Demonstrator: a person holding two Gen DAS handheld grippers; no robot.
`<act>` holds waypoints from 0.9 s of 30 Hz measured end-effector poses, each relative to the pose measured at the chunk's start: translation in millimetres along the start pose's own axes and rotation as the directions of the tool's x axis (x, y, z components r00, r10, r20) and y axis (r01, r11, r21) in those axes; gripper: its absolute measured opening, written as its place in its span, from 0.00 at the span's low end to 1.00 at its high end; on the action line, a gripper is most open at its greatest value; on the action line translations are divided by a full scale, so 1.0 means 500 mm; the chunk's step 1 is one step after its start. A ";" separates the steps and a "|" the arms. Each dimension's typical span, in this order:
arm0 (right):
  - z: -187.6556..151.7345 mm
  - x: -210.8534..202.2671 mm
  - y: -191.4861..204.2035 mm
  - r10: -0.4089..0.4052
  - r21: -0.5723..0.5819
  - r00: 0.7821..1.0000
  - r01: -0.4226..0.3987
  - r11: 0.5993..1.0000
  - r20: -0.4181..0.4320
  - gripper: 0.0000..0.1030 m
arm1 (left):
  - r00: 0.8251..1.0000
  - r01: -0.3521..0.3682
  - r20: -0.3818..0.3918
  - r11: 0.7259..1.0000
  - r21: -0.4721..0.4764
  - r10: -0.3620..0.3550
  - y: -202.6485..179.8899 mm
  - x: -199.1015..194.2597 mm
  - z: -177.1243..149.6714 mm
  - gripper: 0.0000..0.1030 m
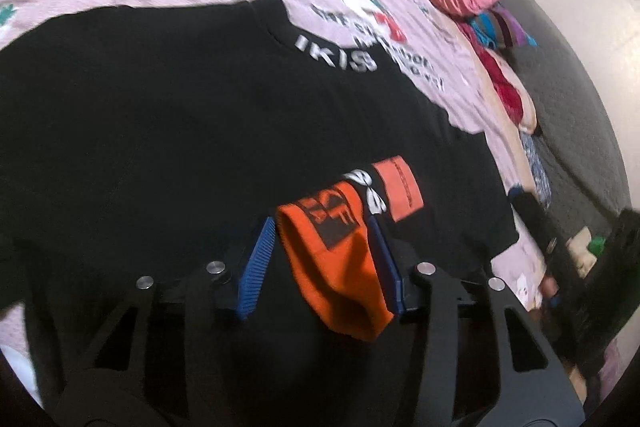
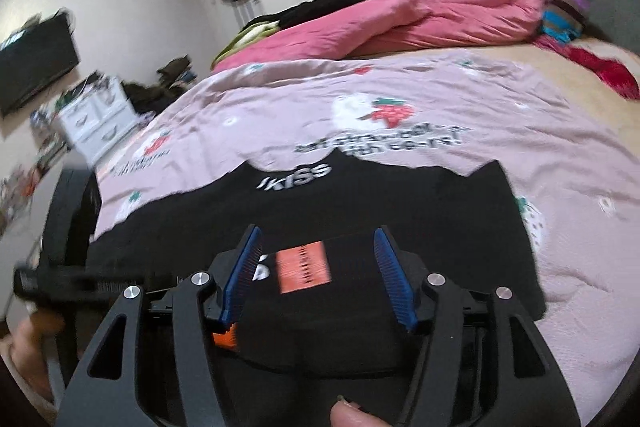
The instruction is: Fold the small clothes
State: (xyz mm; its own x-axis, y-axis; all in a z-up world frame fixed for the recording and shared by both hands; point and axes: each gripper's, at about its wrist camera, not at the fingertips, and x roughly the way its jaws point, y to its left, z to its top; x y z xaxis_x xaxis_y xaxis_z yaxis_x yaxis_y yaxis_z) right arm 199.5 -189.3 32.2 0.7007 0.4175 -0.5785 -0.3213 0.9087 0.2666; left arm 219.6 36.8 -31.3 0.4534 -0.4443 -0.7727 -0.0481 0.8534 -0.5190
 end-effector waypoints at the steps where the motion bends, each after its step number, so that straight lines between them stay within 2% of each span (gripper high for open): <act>1: 0.003 -0.002 -0.015 -0.005 0.025 1.000 0.005 1.000 0.002 0.56 | 1.000 -0.014 0.002 1.000 0.015 0.014 -0.007 0.006 -0.002 0.39; 2: 0.006 -0.004 -0.027 -0.010 0.045 1.000 0.010 0.999 0.003 0.56 | 1.000 -0.029 0.008 0.999 0.036 0.029 -0.015 0.012 -0.004 0.38; 4: 0.009 -0.007 -0.047 -0.022 0.074 1.000 0.021 0.997 0.007 0.56 | 0.999 -0.046 0.020 0.997 0.063 0.045 -0.027 0.021 -0.005 0.26; 6: 0.012 -0.015 -0.073 -0.044 0.106 0.999 0.043 0.993 0.013 0.56 | 0.999 -0.020 0.032 0.997 0.072 0.018 -0.036 0.023 -0.003 0.11; 7: 0.013 -0.019 -0.083 -0.052 0.119 0.999 0.050 0.992 0.016 0.56 | 0.999 -0.011 0.037 0.997 0.074 0.008 -0.040 0.022 -0.002 0.09; 11: 0.016 -0.033 -0.132 -0.082 0.183 0.996 0.076 0.980 0.024 0.56 | 0.995 0.023 0.096 0.992 0.122 -0.035 -0.062 -0.022 0.010 0.07; 15: 0.017 -0.040 -0.165 -0.109 0.228 0.994 0.101 0.968 0.022 0.56 | 0.978 -0.003 0.205 0.985 0.170 -0.032 -0.077 -0.099 0.024 0.06; 17: 0.015 -0.040 -0.173 -0.116 0.239 0.993 0.109 0.965 0.016 0.56 | 0.972 -0.002 0.231 0.985 0.175 -0.039 -0.074 -0.129 0.029 0.06; 21: 0.011 -0.033 -0.174 -0.109 0.247 0.994 0.105 0.963 0.003 0.56 | 0.969 0.007 0.244 0.988 0.153 -0.045 -0.050 -0.168 0.034 0.06; 27: 0.006 -0.021 -0.156 -0.108 0.219 0.994 0.108 0.970 -0.013 0.56 | 0.973 0.011 0.229 0.994 0.105 -0.035 -0.019 -0.173 0.036 0.06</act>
State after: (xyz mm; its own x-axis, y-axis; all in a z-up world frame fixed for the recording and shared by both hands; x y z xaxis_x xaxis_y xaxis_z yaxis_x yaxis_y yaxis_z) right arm 219.2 -264.4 19.9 0.7232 0.3167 -0.6138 -0.0960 0.9262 0.3647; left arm 196.7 72.1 47.2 0.6467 -0.3995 -0.6497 0.0506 0.8725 -0.4861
